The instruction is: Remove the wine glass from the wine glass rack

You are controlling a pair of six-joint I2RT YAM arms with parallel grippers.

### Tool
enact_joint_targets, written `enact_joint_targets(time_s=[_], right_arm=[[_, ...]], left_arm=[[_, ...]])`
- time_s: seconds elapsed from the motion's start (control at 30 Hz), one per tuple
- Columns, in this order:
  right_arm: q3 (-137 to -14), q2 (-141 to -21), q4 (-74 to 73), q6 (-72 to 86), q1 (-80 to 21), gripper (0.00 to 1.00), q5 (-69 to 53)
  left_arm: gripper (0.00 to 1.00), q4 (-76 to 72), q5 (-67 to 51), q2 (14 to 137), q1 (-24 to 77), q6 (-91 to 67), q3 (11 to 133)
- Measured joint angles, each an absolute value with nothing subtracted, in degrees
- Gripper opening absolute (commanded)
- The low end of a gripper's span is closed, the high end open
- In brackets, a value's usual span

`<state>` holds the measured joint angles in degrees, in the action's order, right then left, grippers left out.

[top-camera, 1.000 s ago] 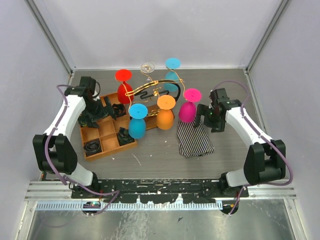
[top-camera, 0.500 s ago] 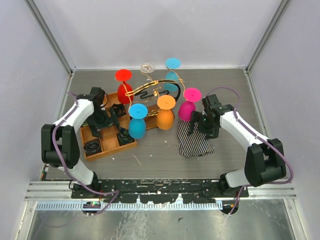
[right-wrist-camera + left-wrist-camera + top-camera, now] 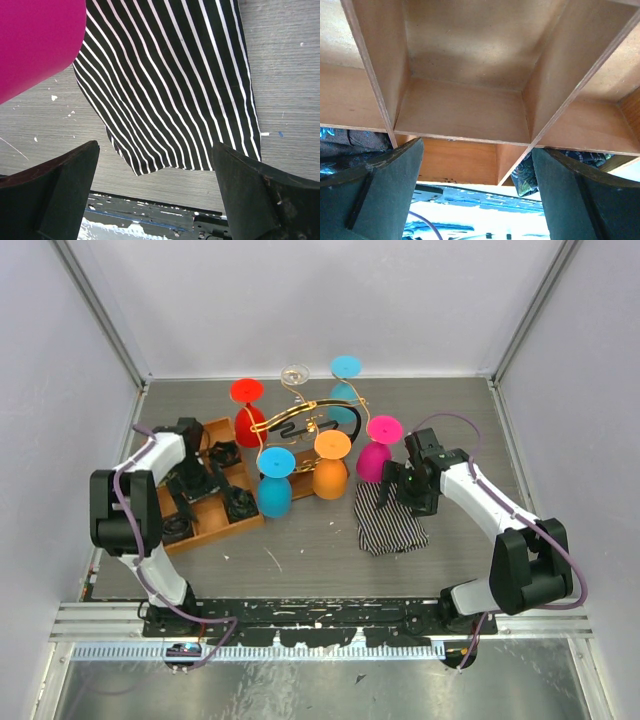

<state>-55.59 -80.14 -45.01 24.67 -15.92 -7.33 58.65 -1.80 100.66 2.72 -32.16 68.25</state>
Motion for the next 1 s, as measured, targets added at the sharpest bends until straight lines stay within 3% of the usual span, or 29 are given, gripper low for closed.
enact_joint_targets(time_s=[0.47,0.73,1.0], right_arm=[[-55.8,-80.1,-45.5,24.6,-15.9,1.00,-5.8],[-55.8,-80.1,-46.0,24.6,-15.9,1.00,-4.5],[-55.8,-80.1,-46.4,24.4,-15.9,1.00,-4.0]], left_arm=[[1.00,59.7,3.1,113.1,-14.6,-28.4,87.6],[0.98,58.4,4.6,110.9,-14.9,-27.6,83.9],[0.99,59.4,5.7,107.2,-23.4,-27.4,79.8]])
